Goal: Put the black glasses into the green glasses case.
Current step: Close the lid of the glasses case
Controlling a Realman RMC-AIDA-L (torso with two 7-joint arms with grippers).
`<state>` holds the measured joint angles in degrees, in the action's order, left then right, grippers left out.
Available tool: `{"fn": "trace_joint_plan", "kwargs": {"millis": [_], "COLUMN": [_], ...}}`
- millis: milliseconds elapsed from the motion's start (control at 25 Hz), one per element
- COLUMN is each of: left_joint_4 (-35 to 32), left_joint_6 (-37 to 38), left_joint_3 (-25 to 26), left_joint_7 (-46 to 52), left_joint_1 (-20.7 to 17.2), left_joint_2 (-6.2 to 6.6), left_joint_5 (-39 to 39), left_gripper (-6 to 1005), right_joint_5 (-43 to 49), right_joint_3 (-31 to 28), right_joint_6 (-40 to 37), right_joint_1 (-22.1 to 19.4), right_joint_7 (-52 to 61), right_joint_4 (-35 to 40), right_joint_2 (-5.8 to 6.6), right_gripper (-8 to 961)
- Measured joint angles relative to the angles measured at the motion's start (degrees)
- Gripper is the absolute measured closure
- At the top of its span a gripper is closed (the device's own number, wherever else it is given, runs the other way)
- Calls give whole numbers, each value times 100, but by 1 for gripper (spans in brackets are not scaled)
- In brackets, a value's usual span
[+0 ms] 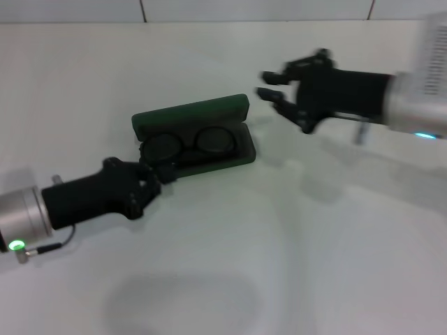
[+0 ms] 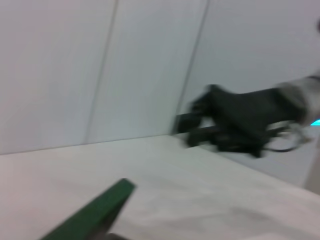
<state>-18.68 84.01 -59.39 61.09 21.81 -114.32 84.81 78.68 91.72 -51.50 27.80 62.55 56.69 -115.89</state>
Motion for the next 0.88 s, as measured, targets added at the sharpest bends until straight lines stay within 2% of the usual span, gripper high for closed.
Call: {"fn": "trace_joint_plan", "kwargs": {"millis": [160,400,600,880], "left_joint_4": [-276,-396,-400,-405], "left_joint_6": [-439,-1107,-1475,-1824], "left_joint_3": [14,-4,-6,-2], "left_joint_7": [291,427,428,375], "left_joint_1": [-42,-70,-23,8], "left_joint_2": [105,152,93,9], "left_joint_5": [19,51,223,396], "left_gripper": [911,909,908,905], "right_joint_5": [-20,-14,85,335], "right_joint_3": [-979,-2422,-2637,-2632], "right_joint_6": [-1340,-3172,-3565,-3546], "right_joint_1": [-421,-553,-596,-586], "right_joint_7": [-37,-555,-916,-1022], "right_joint_4": [-376,-1842,-2395,-2603], "right_joint_2": [18,38,45,50], "right_gripper": [801,617,389,362]}}
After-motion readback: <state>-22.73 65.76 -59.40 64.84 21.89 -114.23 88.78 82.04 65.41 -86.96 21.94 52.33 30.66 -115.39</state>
